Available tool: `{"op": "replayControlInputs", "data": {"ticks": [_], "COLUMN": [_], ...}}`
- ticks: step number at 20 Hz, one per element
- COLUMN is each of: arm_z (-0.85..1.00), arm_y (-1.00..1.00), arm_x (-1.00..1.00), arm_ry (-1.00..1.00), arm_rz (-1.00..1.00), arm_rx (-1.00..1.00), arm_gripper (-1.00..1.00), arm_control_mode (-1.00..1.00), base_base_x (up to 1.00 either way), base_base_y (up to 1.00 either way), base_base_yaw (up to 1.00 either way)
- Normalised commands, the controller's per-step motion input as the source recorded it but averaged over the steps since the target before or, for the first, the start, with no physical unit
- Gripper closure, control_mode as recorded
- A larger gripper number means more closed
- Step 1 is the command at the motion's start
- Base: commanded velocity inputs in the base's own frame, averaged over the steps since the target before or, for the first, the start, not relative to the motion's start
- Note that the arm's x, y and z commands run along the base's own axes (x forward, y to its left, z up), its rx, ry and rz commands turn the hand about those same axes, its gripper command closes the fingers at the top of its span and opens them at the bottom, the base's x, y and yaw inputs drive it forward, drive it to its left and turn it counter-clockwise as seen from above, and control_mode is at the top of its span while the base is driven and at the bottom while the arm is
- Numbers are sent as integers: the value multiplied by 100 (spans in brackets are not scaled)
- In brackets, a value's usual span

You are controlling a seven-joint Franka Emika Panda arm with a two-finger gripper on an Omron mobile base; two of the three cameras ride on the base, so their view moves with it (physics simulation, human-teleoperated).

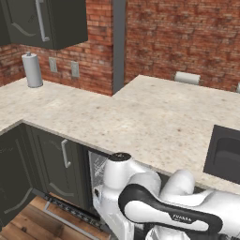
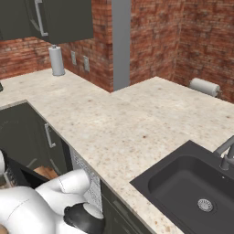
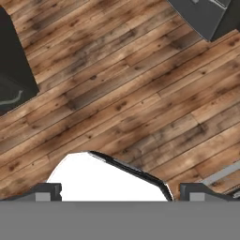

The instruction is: Open the dishwasher door and pull out the top rack.

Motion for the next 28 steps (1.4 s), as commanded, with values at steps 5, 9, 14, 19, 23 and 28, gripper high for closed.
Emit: {"op": "replayControlInputs", "data": {"ticks": [5, 9, 14, 19, 23, 28], "arm_z": [83, 53, 15, -16, -4, -54], "arm_y": [-41, -6, 17, 10, -29, -32], "arm_x": [27, 65, 55, 62, 54, 20], "arm_ry": [23, 23, 13, 2, 9, 28], "arm_rz": [0, -1, -1, 3, 24, 46], "arm_rx": [-3, -12, -29, -44, -36, -45], "arm_gripper": [-100, -100, -100, -100, -100, -100], "arm_control_mode": [-100, -100, -100, -100, -100, -100], "base_base_x": [0, 0, 0, 0, 0, 0], "base_base_y": [0, 0, 0, 0, 0, 0], "base_base_yaw": [0, 0, 0, 0, 0, 0]}}
